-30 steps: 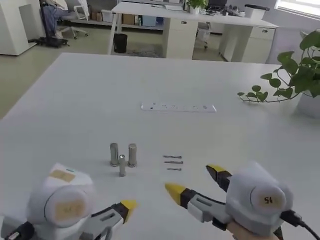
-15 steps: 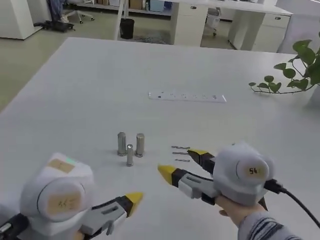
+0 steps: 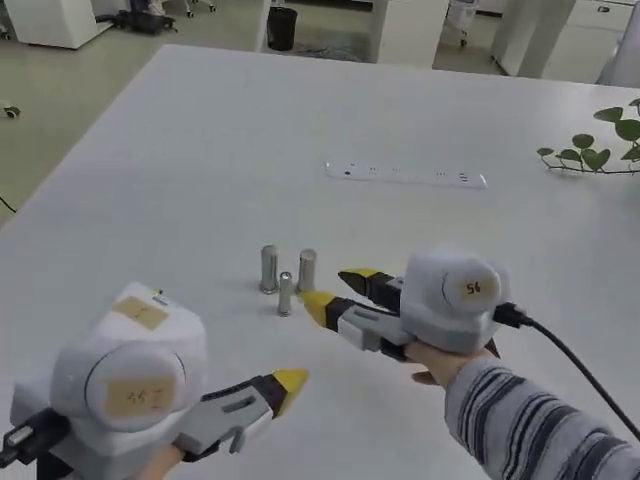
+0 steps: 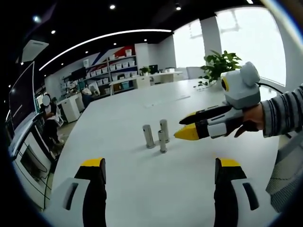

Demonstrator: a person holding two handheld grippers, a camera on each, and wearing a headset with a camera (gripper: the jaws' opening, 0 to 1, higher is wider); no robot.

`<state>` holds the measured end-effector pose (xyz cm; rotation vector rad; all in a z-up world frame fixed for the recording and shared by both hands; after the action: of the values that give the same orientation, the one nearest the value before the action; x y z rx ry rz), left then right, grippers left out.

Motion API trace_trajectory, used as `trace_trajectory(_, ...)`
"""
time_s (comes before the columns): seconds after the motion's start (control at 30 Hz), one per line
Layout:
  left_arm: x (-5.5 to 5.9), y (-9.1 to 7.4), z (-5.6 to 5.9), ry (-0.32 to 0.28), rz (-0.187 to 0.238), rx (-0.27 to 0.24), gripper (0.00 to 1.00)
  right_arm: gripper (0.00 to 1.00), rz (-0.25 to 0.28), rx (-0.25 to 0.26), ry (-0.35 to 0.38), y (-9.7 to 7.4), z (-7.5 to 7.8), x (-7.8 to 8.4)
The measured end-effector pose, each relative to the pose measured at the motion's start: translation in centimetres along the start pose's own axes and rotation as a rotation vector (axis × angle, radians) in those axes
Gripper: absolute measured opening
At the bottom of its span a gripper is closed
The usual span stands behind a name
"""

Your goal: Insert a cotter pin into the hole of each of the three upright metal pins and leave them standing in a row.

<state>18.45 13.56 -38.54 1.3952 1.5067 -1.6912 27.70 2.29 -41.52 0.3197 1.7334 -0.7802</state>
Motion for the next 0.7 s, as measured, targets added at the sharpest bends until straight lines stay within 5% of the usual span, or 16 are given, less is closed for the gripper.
trace_trajectory(0.33, 0.4, 0.3, 0.2, 0.006, -0.012, 0.009, 0.95, 0.19, -0.026, -0.063, 0.005, 3.3, -0.5, 0.5)
trace_trajectory(0.7, 0.6, 0.4, 0.0, -0.008, -0.020, 0.012, 0.94, 0.12, -0.062, -0.099, -0.003, 5.1, -0.7, 1.3)
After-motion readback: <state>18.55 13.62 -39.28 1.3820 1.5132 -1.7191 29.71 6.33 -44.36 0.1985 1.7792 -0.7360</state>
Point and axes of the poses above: the centre of the closed fingertips' face, and the gripper's own axes: y roughly forward along the fingers, z roughly to its right, x roughly out of its underside, the point moved 4 cm from there along -y, roughly backward along the fingers, and after that the axes turned 3 degrees about -x, right-handed, at the moved point
